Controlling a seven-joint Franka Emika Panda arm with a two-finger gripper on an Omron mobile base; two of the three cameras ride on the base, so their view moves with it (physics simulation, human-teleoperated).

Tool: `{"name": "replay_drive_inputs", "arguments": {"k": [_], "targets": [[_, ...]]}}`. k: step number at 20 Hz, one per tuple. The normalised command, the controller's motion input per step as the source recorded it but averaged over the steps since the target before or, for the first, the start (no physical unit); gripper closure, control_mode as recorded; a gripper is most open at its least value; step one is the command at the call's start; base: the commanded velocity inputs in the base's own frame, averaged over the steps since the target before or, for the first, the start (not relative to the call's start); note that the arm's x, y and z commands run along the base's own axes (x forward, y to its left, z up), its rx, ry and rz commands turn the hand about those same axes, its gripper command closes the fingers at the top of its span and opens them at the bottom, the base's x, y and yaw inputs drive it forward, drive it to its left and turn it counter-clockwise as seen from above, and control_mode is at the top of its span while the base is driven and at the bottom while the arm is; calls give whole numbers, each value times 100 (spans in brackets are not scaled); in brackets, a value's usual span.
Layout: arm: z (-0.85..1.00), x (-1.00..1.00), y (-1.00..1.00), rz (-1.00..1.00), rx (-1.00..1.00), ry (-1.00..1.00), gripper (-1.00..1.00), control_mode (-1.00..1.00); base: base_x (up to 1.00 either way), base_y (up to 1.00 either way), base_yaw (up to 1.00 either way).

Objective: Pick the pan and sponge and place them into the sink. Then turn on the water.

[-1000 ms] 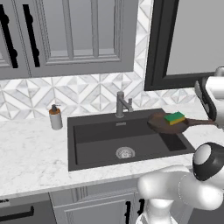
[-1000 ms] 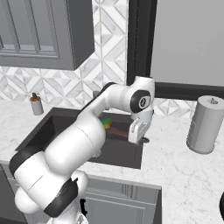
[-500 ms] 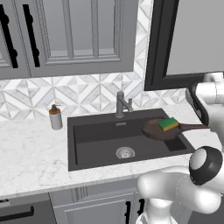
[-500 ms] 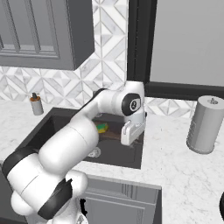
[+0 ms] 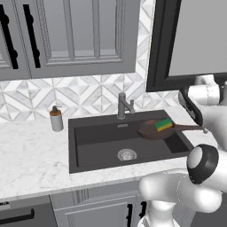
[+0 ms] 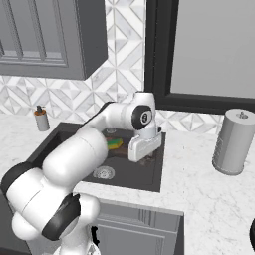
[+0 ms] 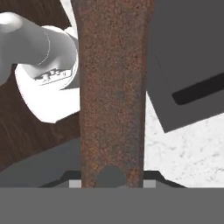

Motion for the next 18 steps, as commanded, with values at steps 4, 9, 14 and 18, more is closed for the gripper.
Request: {"name": "replay_drive_inputs", "arguments": {"k": [4, 9, 14, 18], "targets": [[-12, 8, 25, -6, 0, 4, 100, -100, 0, 0, 0], [-40, 3, 52, -2, -1, 2, 100, -100, 0, 0, 0], [-28, 6, 54, -1, 0, 0, 100, -100, 0, 0, 0], [-28, 18, 36, 0, 0, 0, 100, -100, 0, 0, 0]]}}
